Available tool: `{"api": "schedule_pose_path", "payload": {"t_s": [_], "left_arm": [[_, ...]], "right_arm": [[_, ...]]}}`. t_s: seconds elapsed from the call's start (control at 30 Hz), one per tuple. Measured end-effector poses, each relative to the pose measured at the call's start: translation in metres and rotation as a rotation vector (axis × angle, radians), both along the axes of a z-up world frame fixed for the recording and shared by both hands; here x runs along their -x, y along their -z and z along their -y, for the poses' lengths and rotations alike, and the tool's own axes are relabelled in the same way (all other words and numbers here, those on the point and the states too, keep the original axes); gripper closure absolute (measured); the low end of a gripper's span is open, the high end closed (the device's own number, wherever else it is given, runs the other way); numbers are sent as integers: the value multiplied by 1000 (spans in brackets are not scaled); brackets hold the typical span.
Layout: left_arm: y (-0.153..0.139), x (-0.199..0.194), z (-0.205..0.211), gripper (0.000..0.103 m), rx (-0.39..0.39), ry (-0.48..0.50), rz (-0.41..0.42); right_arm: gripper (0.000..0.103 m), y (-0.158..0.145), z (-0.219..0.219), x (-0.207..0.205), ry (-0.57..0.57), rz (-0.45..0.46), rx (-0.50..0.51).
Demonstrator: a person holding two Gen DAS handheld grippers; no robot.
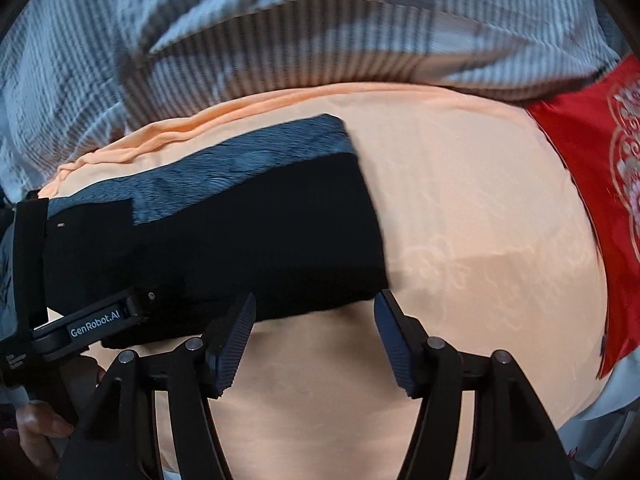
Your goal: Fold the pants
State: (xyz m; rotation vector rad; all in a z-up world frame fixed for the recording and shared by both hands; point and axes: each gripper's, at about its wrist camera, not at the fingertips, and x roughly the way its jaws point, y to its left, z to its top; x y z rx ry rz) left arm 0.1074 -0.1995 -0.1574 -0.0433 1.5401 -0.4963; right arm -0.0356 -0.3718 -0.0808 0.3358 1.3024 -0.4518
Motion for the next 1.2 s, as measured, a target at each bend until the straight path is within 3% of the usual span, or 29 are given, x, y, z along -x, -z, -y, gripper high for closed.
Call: {"api": "schedule_pose_path", "payload": {"t_s": [0.2, 0.4, 0.57, 0.83, 1.2], "left_arm": [[-22, -6, -42, 1, 2, -47, 41], [-36, -16, -112, 1, -22, -188, 61], [-39, -22, -151, 1, -116, -270, 104], [-41, -29, -185, 1, -185, -281, 127], [-33, -34, -199, 1, -140, -330, 105]], "right_arm": [[35, 4, -17, -21, -39, -14, -4], [34, 18, -45, -49, -108, -41, -34], [24, 48, -62, -65, -124, -106, -90], [21, 55, -71, -73, -168, -168, -37], [21, 44, -107, -76, -270, -175, 36]]}}
